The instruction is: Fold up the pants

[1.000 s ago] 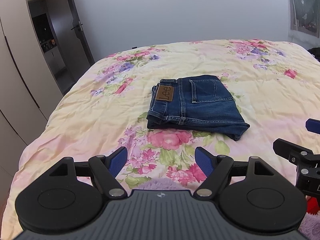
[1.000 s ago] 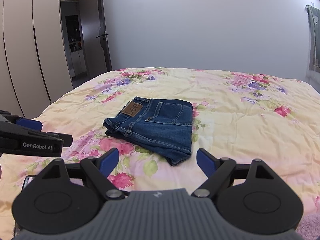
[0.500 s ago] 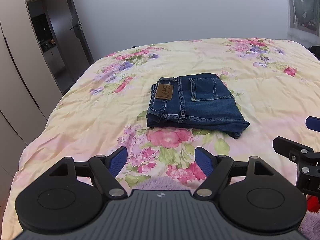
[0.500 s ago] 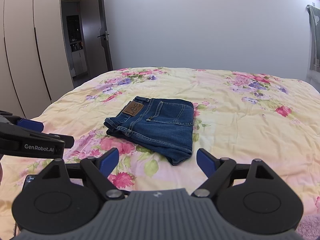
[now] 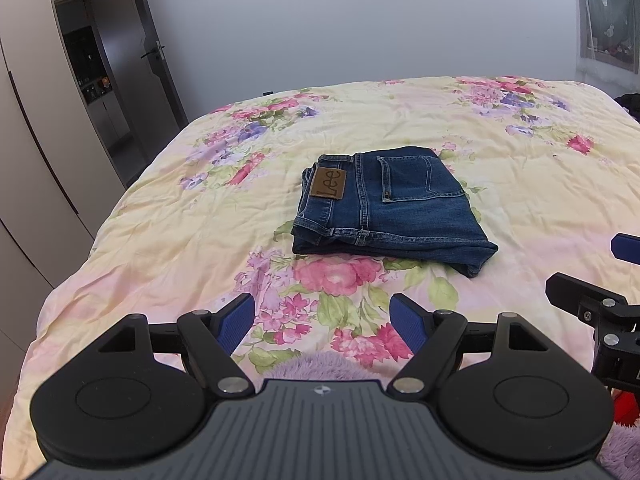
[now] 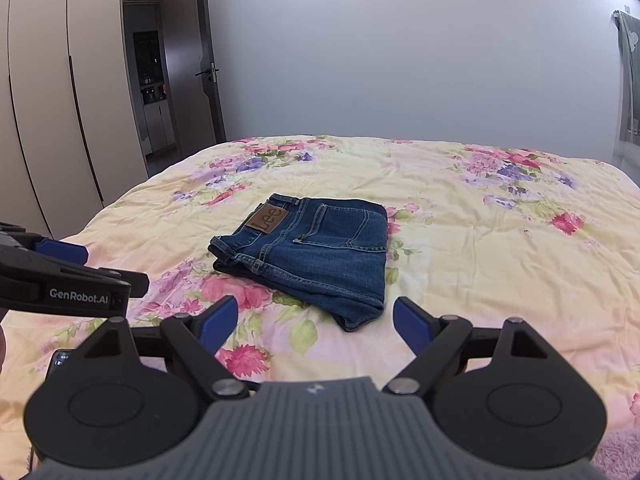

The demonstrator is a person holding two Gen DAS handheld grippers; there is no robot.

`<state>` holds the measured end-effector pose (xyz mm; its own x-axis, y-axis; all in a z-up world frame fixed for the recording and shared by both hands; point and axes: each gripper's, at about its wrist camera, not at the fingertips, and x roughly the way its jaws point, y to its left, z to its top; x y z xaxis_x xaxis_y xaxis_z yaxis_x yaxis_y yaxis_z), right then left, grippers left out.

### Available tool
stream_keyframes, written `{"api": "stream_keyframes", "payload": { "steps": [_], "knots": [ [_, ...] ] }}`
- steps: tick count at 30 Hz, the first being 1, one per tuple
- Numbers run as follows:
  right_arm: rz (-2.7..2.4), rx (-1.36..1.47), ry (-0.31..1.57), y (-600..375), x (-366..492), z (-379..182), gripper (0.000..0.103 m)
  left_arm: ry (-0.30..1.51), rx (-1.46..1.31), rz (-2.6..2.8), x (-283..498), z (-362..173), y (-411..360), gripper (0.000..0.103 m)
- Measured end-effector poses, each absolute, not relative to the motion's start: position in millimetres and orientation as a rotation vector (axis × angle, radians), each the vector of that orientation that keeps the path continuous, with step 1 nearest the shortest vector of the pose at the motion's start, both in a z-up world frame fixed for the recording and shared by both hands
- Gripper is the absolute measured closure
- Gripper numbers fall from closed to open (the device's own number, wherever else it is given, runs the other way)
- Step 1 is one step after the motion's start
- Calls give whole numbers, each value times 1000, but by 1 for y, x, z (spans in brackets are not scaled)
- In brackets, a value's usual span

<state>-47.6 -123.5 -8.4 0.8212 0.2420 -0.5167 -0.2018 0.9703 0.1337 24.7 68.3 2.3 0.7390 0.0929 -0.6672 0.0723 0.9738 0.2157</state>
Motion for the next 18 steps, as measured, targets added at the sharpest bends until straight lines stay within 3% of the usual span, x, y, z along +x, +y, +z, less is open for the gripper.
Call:
{"api": "stream_keyframes", "payload": {
  "steps": [18],
  "knots": [
    [237, 78, 560, -125, -48, -7, 22, 745, 228, 6, 22, 0, 65, 13]
  ]
}}
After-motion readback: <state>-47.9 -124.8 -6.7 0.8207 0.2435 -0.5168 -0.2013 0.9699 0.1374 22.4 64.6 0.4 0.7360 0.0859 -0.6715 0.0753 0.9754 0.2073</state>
